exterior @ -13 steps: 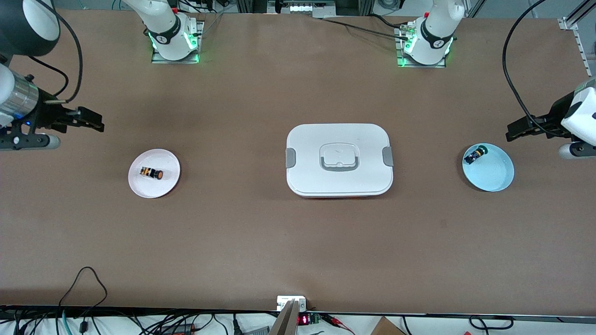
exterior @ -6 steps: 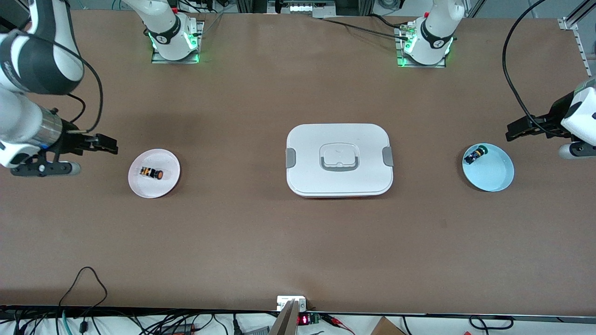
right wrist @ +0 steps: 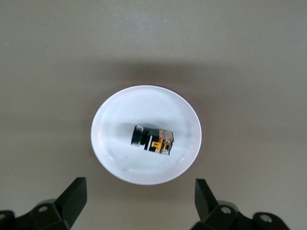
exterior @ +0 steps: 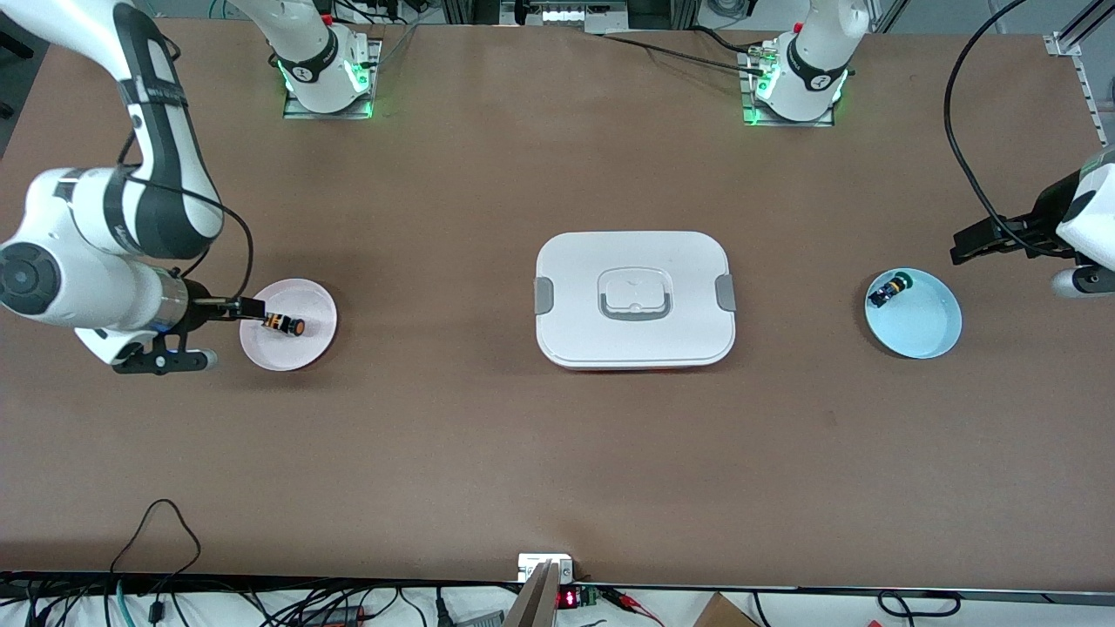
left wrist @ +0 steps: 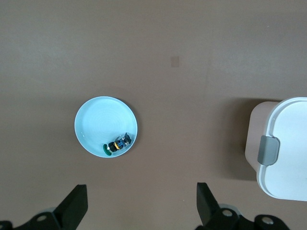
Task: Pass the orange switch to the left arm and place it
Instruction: 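Lower the right gripper and close it on the orange switch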
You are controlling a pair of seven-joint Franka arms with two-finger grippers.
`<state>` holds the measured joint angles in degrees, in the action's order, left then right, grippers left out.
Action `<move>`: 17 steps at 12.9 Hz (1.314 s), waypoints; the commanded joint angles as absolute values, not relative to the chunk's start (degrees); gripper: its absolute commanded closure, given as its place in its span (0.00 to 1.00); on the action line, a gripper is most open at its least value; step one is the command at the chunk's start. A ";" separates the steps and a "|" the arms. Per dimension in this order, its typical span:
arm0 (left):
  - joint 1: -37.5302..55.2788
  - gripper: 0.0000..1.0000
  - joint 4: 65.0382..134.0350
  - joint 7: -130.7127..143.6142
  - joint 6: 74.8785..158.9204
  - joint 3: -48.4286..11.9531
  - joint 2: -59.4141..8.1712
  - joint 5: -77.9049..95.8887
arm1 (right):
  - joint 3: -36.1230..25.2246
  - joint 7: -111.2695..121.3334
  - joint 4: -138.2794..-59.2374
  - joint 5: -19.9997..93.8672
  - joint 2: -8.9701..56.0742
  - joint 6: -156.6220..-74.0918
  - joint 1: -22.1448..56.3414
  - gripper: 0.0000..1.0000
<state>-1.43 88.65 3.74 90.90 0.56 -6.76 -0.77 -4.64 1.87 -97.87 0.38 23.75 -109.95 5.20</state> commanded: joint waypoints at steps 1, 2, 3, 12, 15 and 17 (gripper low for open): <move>-2.11 0.00 88.15 3.60 90.00 0.17 -6.50 0.44 | -4.57 1.06 -101.85 1.05 24.08 -115.64 5.10 0.00; -2.11 0.00 88.15 3.60 90.00 0.18 -6.50 0.44 | -4.57 1.14 -103.43 1.05 24.43 -117.84 5.18 0.00; -2.11 0.00 88.07 3.60 89.65 0.18 -6.59 0.44 | -4.57 1.14 -103.88 0.97 24.61 -118.99 5.19 0.00; -2.20 0.00 88.07 3.60 89.47 0.35 -6.68 0.44 | -4.75 1.14 -113.20 1.32 26.98 -130.33 4.57 0.00; -2.20 0.00 88.07 3.60 89.47 0.35 -6.68 0.44 | -4.75 -1.75 -113.55 1.32 27.25 -130.52 4.13 0.00; -2.20 0.00 88.07 3.52 89.47 0.35 -6.68 0.44 | -4.75 -5.52 -113.64 1.32 27.33 -130.61 4.48 0.00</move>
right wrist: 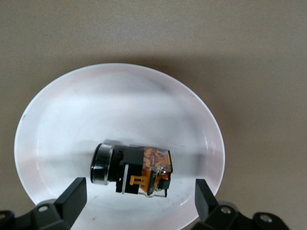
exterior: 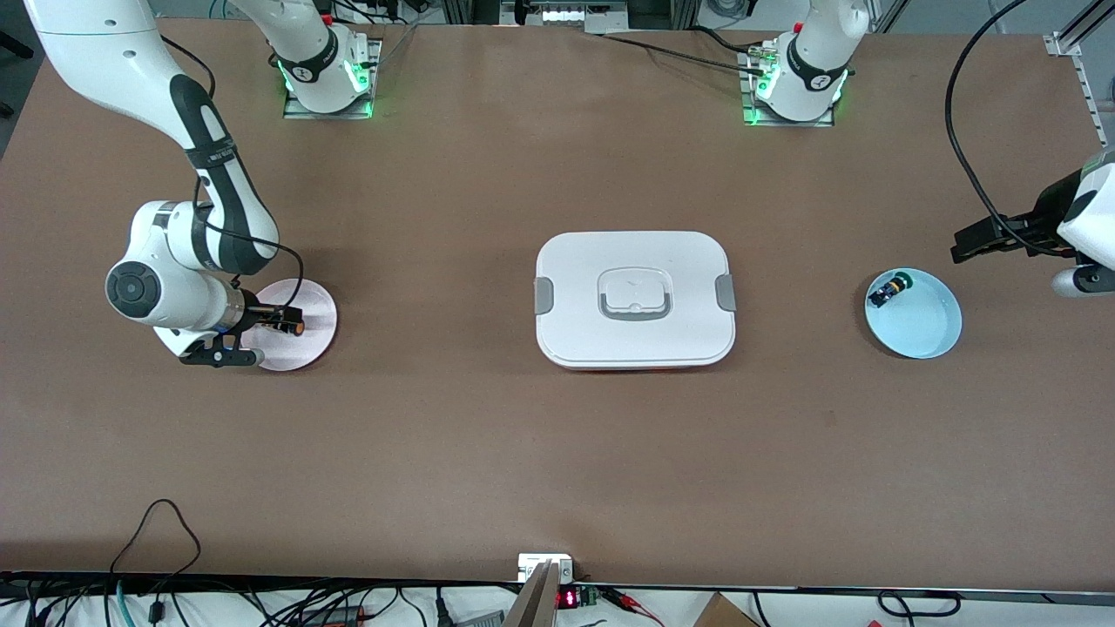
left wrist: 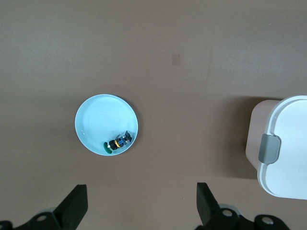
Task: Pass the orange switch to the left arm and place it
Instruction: 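Lower the right gripper and close it on the orange switch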
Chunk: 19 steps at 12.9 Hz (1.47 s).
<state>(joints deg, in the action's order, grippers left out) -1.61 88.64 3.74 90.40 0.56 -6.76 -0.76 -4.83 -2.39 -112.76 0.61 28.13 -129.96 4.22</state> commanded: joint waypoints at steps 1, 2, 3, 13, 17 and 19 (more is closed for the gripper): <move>-2.20 0.00 87.98 3.52 89.47 0.35 -6.77 0.44 | -4.75 -6.49 -113.64 1.32 27.51 -130.61 4.74 0.00; -2.20 0.00 88.07 3.52 89.47 0.35 -6.77 0.44 | -4.75 -6.59 -113.56 1.32 27.77 -130.78 5.01 0.00; -2.20 0.00 88.07 3.52 89.47 0.35 -6.77 0.44 | -4.66 -6.59 -113.55 1.32 28.21 -131.83 4.92 0.00; -2.20 0.00 87.98 3.52 89.47 0.44 -6.86 0.44 | -4.66 -7.65 -113.38 1.41 30.50 -135.53 6.49 0.00; -2.20 0.00 87.98 3.52 89.47 0.53 -6.94 0.44 | -4.66 -6.59 -113.47 0.97 30.94 -135.61 6.77 0.05; -2.20 0.00 87.98 3.52 89.47 0.53 -7.03 0.44 | -4.66 -6.07 -113.47 0.88 31.02 -135.62 6.59 0.11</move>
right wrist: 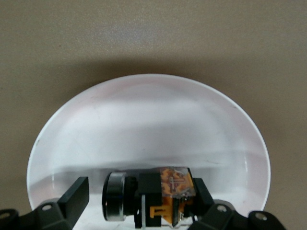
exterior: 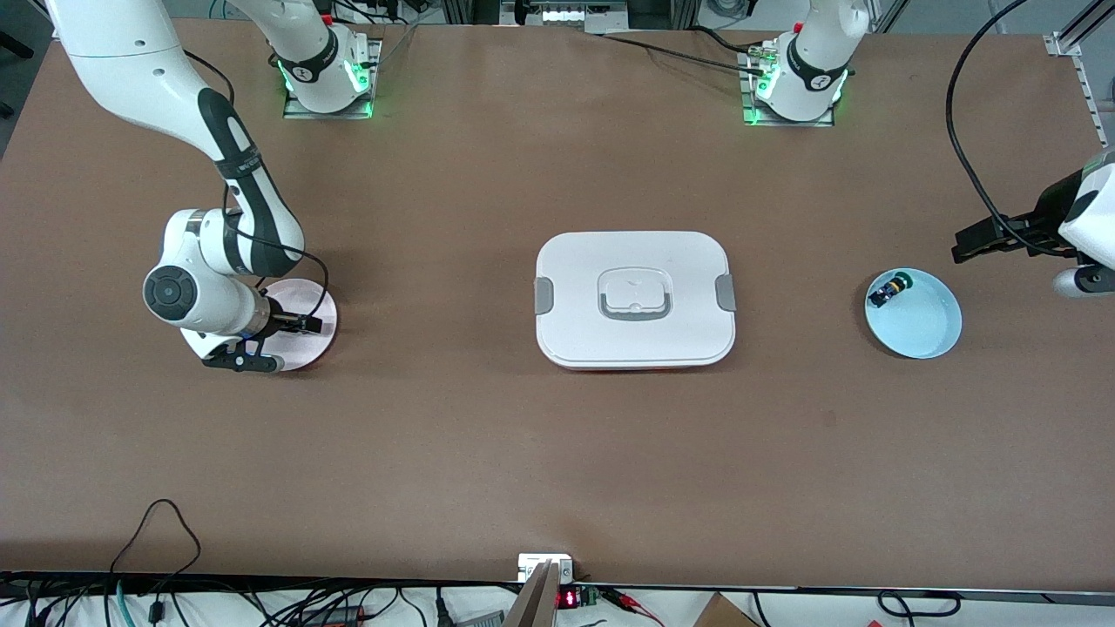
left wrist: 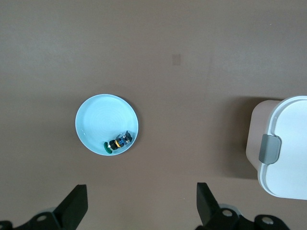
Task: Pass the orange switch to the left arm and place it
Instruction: 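Lift the switch with the right gripper while the left gripper approaches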
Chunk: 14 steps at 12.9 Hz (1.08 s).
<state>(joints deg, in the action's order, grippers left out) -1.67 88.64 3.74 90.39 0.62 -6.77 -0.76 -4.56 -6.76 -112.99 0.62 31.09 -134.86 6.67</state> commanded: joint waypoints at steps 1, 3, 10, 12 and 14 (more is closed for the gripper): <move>-2.20 0.00 87.98 3.52 89.47 0.53 -7.03 0.44 | -4.66 -5.19 -113.55 0.88 31.03 -135.70 6.42 0.11; -2.20 0.00 87.98 3.52 89.47 0.61 -7.03 0.44 | -4.66 -3.26 -113.55 0.88 31.03 -135.62 6.15 0.15; -2.20 0.00 87.98 3.43 89.47 0.62 -7.03 0.44 | -4.57 8.67 -112.24 1.32 27.70 -128.87 5.10 0.81; -2.20 0.00 87.98 3.43 89.47 0.62 -7.03 0.44 | -4.40 9.75 -109.18 1.41 25.76 -122.21 5.36 0.83; -2.20 0.00 87.98 3.34 89.47 0.62 -7.03 0.44 | -2.21 9.93 -102.78 1.41 24.00 -112.73 5.54 0.88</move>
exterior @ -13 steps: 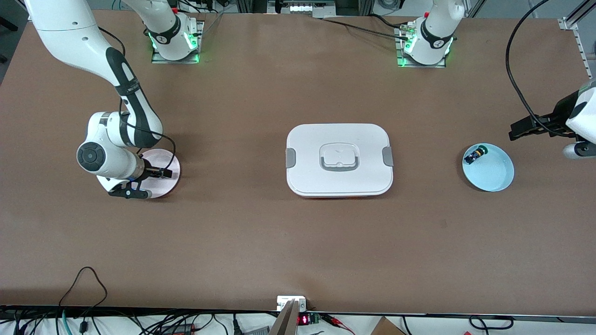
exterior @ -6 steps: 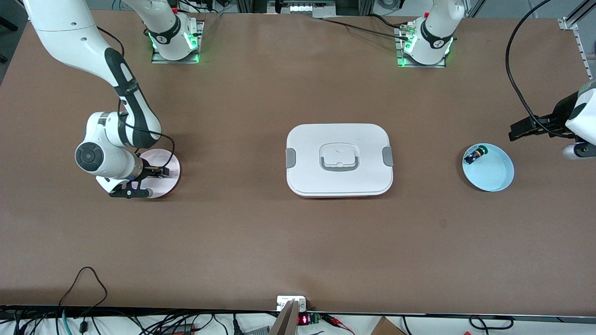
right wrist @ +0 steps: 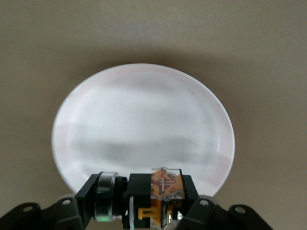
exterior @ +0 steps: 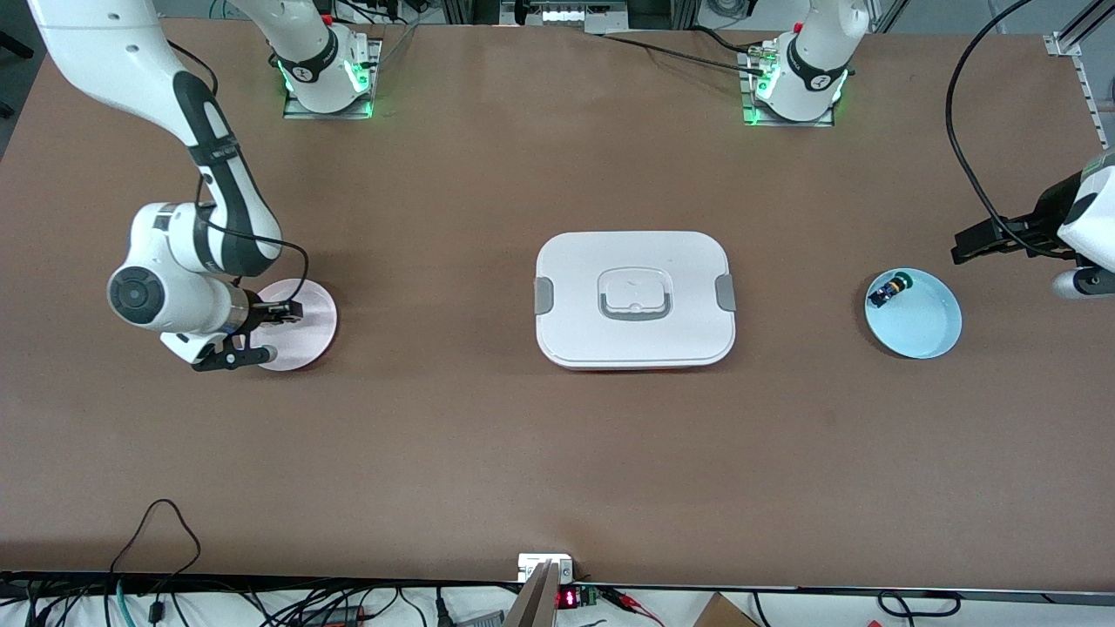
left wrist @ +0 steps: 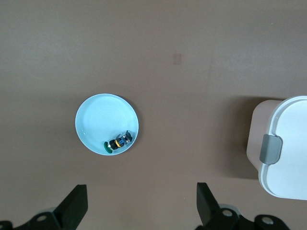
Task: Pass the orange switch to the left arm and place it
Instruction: 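Lift the switch with the right gripper while the left gripper approaches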
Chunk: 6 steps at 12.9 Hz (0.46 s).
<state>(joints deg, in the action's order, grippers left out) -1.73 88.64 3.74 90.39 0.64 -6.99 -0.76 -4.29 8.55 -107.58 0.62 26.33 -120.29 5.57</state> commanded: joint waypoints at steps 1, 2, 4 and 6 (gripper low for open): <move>-2.20 0.00 87.98 3.34 89.47 0.62 -7.12 0.44 | -0.72 9.84 -98.65 1.49 23.56 -107.46 5.54 0.90; -2.20 0.00 87.98 3.34 89.47 0.62 -7.03 0.44 | 0.25 9.76 -95.22 2.10 23.21 -103.40 5.54 0.90; -2.20 0.00 87.98 3.25 89.47 0.62 -7.12 0.44 | 0.53 10.71 -90.37 9.98 21.80 -98.20 5.45 0.91; -2.20 0.00 87.98 3.08 89.47 0.62 -7.12 0.79 | 2.27 14.14 -87.99 12.91 19.96 -97.73 5.80 0.95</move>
